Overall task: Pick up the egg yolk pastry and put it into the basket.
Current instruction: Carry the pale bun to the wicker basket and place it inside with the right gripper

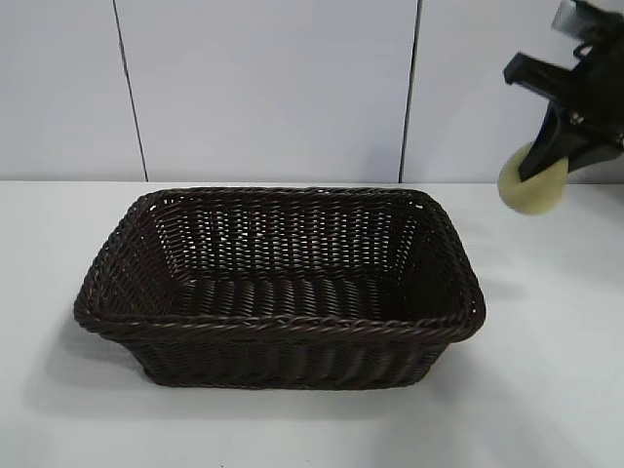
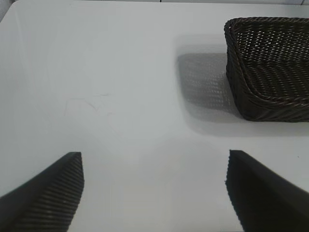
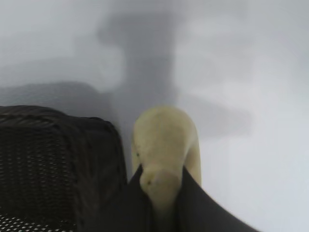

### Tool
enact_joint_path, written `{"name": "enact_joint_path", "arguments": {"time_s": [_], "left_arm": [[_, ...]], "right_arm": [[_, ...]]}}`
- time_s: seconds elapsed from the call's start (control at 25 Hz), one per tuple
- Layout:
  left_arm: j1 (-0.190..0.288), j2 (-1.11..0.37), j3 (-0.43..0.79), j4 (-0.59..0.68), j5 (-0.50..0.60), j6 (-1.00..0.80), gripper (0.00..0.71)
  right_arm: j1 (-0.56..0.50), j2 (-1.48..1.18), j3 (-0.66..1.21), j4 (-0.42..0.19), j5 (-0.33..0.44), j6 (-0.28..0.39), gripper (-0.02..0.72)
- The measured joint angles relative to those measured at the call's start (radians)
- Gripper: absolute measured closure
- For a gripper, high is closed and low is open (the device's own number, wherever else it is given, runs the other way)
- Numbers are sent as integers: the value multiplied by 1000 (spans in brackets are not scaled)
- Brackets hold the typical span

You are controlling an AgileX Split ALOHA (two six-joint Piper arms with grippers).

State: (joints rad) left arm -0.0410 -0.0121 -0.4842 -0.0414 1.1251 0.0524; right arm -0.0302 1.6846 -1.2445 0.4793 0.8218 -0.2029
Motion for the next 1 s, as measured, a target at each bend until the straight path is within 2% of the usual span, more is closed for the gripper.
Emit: {"name": "enact_joint_path", "arguments": {"time_s": [0.24, 0.44, 0.84, 1.0], "left_arm": [[0, 0, 0, 0, 0, 0, 126], [0, 0, 0, 0, 0, 0, 126], [0, 0, 0, 0, 0, 0, 126], [0, 0, 0, 0, 0, 0, 126]], "right_arm": [[15, -47, -2, 7, 29, 1, 668], [126, -47, -2, 8, 10, 17, 669], [454, -47, -2, 20, -123, 95, 669], [556, -47, -2, 23, -198, 105, 669]]}}
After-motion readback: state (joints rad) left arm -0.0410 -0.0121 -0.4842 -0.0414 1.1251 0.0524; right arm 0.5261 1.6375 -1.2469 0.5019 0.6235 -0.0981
